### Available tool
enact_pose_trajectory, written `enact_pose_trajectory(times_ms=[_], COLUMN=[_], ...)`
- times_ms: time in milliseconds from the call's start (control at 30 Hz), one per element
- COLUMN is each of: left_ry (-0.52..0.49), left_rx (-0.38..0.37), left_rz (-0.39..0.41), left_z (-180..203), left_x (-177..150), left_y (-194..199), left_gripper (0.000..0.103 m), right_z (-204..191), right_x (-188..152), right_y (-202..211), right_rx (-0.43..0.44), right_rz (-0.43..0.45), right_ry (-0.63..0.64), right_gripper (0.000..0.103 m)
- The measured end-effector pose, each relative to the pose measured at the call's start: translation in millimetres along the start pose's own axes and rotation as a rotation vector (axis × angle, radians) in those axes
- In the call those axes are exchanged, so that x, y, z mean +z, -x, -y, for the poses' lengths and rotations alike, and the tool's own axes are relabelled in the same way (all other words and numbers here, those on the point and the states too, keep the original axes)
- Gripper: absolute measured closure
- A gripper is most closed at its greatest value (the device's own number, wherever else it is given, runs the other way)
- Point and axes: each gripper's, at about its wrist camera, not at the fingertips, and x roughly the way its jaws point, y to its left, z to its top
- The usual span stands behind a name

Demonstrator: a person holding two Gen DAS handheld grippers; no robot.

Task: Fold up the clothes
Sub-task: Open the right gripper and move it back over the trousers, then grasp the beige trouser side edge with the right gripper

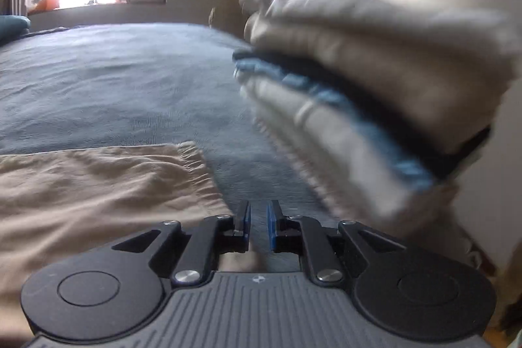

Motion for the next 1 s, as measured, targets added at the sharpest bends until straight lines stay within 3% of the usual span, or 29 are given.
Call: enact_pose_trajectory(times_ms=[100,200,300,400,533,600,700,800,1000], left_ry=[0.05,0.097,0.021,-0.072,-0.067,-0.043,0.014,0.072,0.146], left_rx=[-0.015,-0.018,0.034,0.107,0.097,0.077,0.049,0.042,0.01], left_rz=[-0.008,-0.011,-0.032,-0.102,-0.177,-0.203,-0.248,-0.301,-0.368], left_z=[-1,6,26,46,58,62,62,57,47], left_x=[6,16,24,22,5,-8,-32,-53,-68], left_y=[4,19,43,76,126,144,156,147,123], left_gripper=[0.038,0.028,0.026,0.026,0.026,0.026,0.026,0.027,0.032], right_z=[-18,-59,-103,-139,-170,-177,-187,-206,-241], right_x=[-13,-23,-33,-43,-53,-56,-63,-76,-95], right_y=[57,92,104,107,123,137,158,166,136], right_rx=[0.147,0.37,0.567,0.65,0.699,0.789,0.975,1.103,1.18], right_rz=[0.055,0.07,0.063,0.014,0.001,-0.012,-0.1,-0.234,-0.549], right_ry=[-0.003,-0.008,0.014,0.017,0.014,-0.024,-0.121,-0.223,-0.468], right_gripper=[0.089,0.088,0.085,0.084,0.083,0.082,0.065,0.063,0.061])
